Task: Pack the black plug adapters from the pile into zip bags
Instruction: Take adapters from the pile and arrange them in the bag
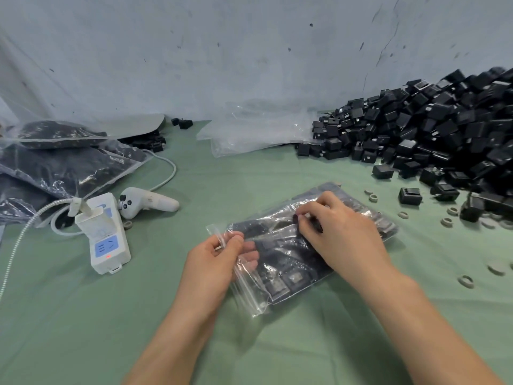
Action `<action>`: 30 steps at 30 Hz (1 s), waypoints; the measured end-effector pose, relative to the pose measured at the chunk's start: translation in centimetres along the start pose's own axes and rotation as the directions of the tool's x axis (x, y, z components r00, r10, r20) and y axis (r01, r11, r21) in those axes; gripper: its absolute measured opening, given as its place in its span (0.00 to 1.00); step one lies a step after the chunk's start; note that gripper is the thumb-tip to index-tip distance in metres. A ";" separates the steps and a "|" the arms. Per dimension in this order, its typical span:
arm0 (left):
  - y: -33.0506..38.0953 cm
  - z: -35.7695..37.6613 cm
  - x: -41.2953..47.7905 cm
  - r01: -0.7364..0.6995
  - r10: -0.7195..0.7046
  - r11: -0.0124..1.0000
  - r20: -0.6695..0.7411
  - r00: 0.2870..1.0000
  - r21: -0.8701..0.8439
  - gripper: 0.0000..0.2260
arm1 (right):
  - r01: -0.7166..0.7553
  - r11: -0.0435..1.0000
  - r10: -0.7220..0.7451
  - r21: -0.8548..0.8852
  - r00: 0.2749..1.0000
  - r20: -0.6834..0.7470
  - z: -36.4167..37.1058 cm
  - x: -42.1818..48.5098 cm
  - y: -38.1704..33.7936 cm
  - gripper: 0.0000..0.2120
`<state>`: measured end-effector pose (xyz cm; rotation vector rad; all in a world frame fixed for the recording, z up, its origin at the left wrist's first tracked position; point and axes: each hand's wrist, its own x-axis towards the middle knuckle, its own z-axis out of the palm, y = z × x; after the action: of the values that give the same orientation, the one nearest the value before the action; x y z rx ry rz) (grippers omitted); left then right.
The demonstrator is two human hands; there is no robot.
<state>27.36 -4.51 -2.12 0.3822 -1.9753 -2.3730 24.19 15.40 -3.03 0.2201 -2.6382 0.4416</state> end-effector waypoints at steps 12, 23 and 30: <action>0.4 0.5 0.4 0.258 -0.207 0.910 0.183 0.961 -0.324 0.07 | -0.001 0.993 0.016 0.118 0.992 -0.128 -0.2 0.0 -0.6 0.07; 0.8 -0.6 1.0 0.287 -0.224 0.876 0.199 0.954 -0.387 0.10 | -0.059 0.831 0.148 0.553 0.982 -0.117 -0.5 0.3 -1.0 0.08; 0.9 -2.2 0.1 -0.438 0.517 0.831 -0.184 0.836 0.343 0.06 | -0.264 0.251 0.141 0.931 0.962 0.234 -1.9 0.8 -3.0 0.20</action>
<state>27.55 -6.79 -1.60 0.1665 -1.9909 -1.6391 24.96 13.22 -0.26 0.2554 -2.0615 2.1899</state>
